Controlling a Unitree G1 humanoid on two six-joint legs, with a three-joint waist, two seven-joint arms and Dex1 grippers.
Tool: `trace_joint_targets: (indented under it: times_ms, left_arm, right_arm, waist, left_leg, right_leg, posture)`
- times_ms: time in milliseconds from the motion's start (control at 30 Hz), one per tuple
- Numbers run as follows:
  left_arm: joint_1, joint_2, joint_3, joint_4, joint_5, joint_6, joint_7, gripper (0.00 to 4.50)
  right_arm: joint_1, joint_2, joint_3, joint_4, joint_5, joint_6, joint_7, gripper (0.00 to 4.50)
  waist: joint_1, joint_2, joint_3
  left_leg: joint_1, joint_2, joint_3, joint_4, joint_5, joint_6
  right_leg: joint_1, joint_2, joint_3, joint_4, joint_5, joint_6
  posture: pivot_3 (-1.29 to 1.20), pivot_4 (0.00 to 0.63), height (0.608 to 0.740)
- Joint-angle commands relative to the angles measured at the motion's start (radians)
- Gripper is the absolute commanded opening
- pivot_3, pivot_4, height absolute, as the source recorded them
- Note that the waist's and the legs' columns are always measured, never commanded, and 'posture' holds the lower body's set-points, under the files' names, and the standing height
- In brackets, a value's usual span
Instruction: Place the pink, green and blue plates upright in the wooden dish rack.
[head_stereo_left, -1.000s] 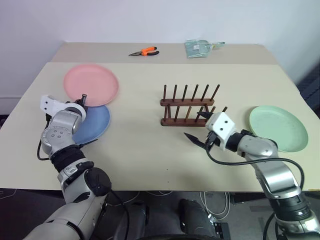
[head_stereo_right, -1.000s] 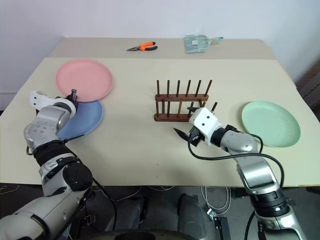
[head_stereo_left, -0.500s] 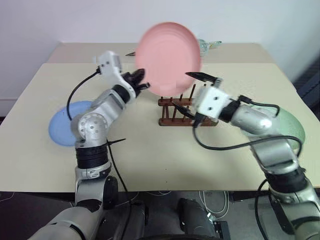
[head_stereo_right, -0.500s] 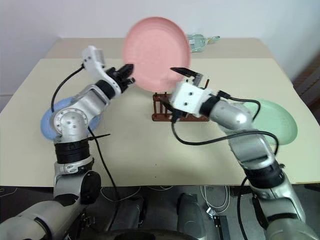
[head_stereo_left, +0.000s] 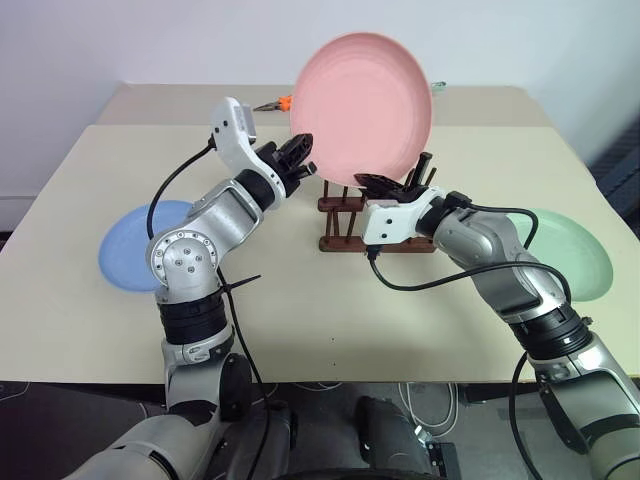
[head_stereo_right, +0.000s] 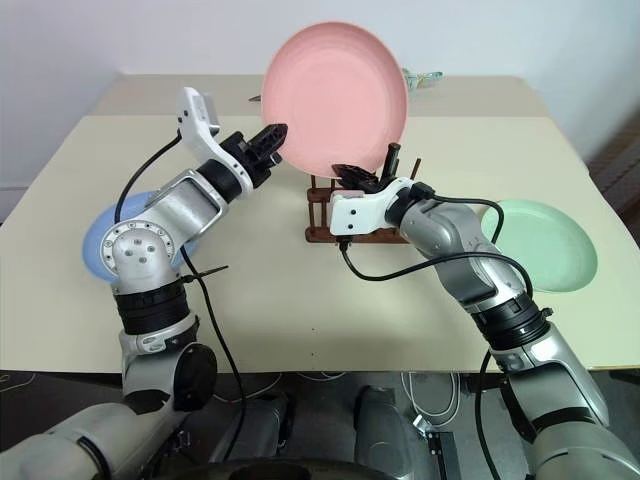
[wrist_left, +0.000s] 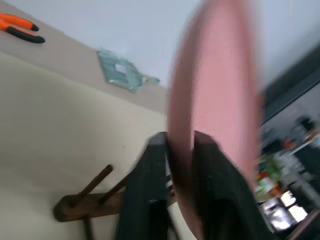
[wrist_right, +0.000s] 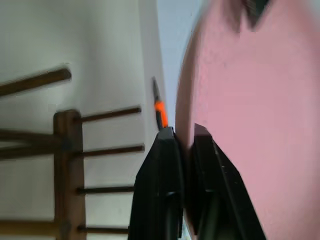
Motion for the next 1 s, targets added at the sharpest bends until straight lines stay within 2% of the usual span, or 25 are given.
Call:
trace_joint_targets:
  times_ms: [33,133,200,267,333,400,467,633,1000]
  left_arm:
    - [-0.076,0.006,0.077,-0.006,-0.054,-0.119,0.028,2.61]
    - [-0.071,0.1,0.039,0.018,0.046,-0.169,-0.033,2.61]
    - [-0.015,0.221,-0.074,0.016,0.174,-0.206,-0.159,2.61]
    - [0.076,0.348,-0.215,0.0,0.283,-0.251,-0.337,2.61]
    - [0.139,0.424,-0.307,-0.017,0.337,-0.3,-0.472,2.61]
    - [0.229,0.518,-0.405,-0.076,0.359,-0.336,-0.672,2.61]
    - [0.295,0.58,-0.461,-0.129,0.345,-0.349,-0.827,2.61]
    - [0.354,0.618,-0.513,-0.195,0.339,-0.36,-0.972,2.61]
    - [0.392,0.582,-0.542,-0.266,0.359,-0.356,-1.008,2.61]
  right_arm:
    - [0.015,-0.023,-0.102,-0.041,0.019,-0.009,-0.027,0.0]
    - [0.057,0.007,-0.211,-0.107,0.163,0.039,0.007,0.0]
    - [0.096,0.068,-0.323,-0.195,0.4,0.192,0.075,0.0]
    - [0.142,0.125,-0.468,-0.326,0.76,0.435,0.139,0.0]
    - [0.154,0.148,-0.569,-0.395,0.984,0.607,0.141,0.0]
    - [0.155,0.153,-0.672,-0.424,1.204,0.738,0.11,0.0]
    - [0.156,0.142,-0.733,-0.429,1.346,0.824,0.084,0.0]
    - [0.19,0.101,-0.756,-0.412,1.447,0.901,0.052,0.0]
    - [0.176,0.125,-0.753,-0.246,1.469,0.922,-0.041,0.0]
  waist:
    - [0.001,-0.001,0.001]
    - [-0.001,-0.001,0.001]
    - [-0.007,0.0,0.001]
    - [-0.01,0.0,0.0]
    - [-0.01,0.002,0.001]
    - [-0.009,0.002,0.001]
    - [-0.009,0.003,0.002]
    - [-0.006,0.005,0.003]
    - [-0.006,0.006,0.003]
  left_leg:
    - [0.0,0.0,0.0,0.0,0.0,0.0]
    - [0.0,0.0,0.0,-0.001,0.0,0.0]
    - [0.001,0.0,0.001,-0.002,0.0,0.0]
    - [0.001,0.001,0.001,-0.002,0.0,0.001]
    - [0.001,0.001,0.0,-0.002,-0.001,0.003]
    - [0.0,0.001,0.0,-0.002,-0.002,0.003]
    - [0.0,0.001,0.0,-0.002,-0.002,0.004]
    - [0.0,0.002,0.001,-0.002,-0.002,0.004]
    - [0.0,0.002,0.001,-0.002,-0.002,0.004]
  right_leg:
    - [0.0,0.0,0.0,0.0,0.0,0.0]
    - [0.0,0.0,0.0,-0.001,0.0,0.0]
    - [0.0,0.001,0.0,-0.001,0.0,0.0]
    - [0.0,0.001,0.001,-0.001,0.0,0.0]
    - [0.0,0.002,0.002,-0.001,0.0,-0.001]
    - [0.0,0.002,0.001,-0.002,0.0,-0.004]
    - [0.0,0.002,0.002,-0.002,-0.001,-0.006]
    - [0.0,0.001,0.001,-0.002,-0.002,-0.006]
    - [0.0,0.001,0.001,-0.002,-0.002,-0.006]
  posture:
    - [0.0,0.15,0.74]
    - [0.0,0.15,0.74]
    - [0.0,0.15,0.74]
    - [0.0,0.15,0.74]
    - [0.0,0.15,0.74]
    - [0.0,0.15,0.74]
    - [0.0,0.15,0.74]
    - [0.0,0.15,0.74]
    - [0.0,0.15,0.74]
